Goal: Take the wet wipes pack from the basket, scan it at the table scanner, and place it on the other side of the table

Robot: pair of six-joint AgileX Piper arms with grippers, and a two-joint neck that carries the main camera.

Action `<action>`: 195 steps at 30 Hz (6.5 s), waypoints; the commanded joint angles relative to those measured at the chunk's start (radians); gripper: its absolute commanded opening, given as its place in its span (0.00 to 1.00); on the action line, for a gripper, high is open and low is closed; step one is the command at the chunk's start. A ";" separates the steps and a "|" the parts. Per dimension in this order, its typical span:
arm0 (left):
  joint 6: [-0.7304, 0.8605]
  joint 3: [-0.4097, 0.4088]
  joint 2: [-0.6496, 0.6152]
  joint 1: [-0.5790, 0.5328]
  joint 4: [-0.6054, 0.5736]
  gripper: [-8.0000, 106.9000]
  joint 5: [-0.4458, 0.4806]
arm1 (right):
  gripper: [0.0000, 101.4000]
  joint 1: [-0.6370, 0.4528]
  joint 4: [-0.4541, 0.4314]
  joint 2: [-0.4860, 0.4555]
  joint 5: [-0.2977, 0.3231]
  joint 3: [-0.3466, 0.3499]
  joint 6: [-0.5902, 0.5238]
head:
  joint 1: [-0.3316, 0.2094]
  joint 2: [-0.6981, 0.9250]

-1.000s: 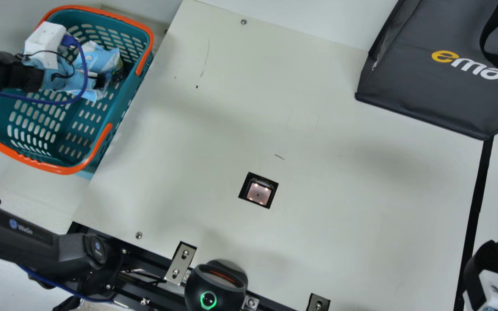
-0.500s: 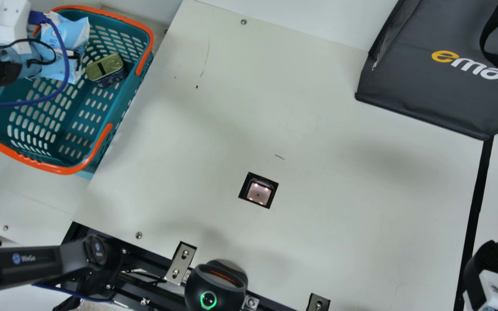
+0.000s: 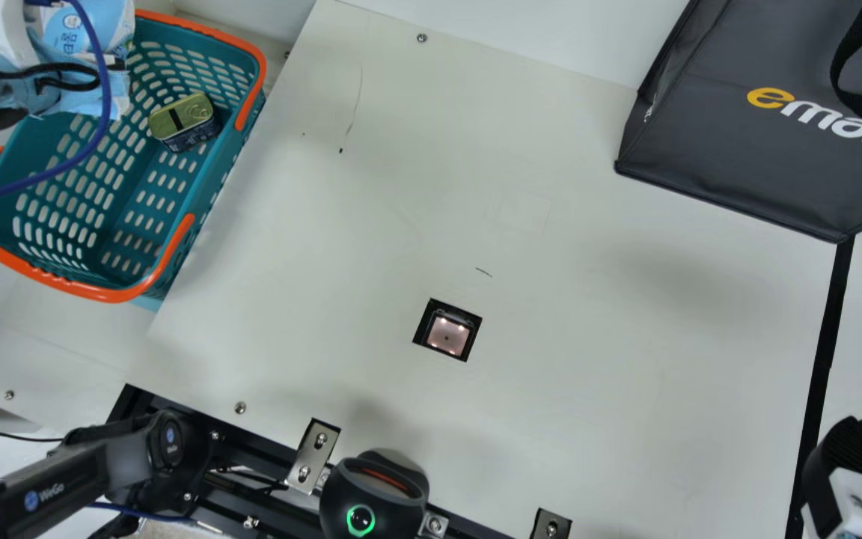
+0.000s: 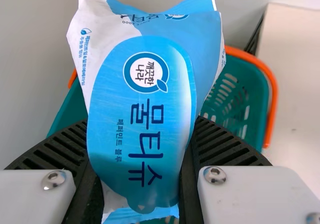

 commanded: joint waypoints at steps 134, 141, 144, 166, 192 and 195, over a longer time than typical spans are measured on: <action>-1.679 0.224 0.221 -1.575 0.579 0.58 0.070 | 0.94 0.000 0.000 0.000 0.000 0.000 0.000 | -0.029 0.004; -1.654 0.231 0.204 -1.559 0.563 0.78 0.059 | 0.94 0.000 0.000 0.000 0.000 0.000 0.000 | -0.029 0.004; -1.628 0.238 0.176 -1.547 0.540 0.85 0.052 | 0.94 0.000 0.000 0.000 0.000 0.000 0.000 | -0.029 0.004; -1.188 0.258 -0.171 -1.366 0.245 0.85 0.136 | 0.94 0.000 0.000 0.000 0.000 0.000 0.000 | -0.029 0.004; -0.920 0.239 -0.298 -1.169 0.115 0.85 0.245 | 0.94 0.000 0.000 0.000 0.000 0.000 0.000 | -0.029 -0.345; -0.910 0.233 -0.296 -1.168 0.110 0.85 0.254 | 0.94 0.000 0.000 0.000 0.000 0.000 0.000 | -0.029 -0.345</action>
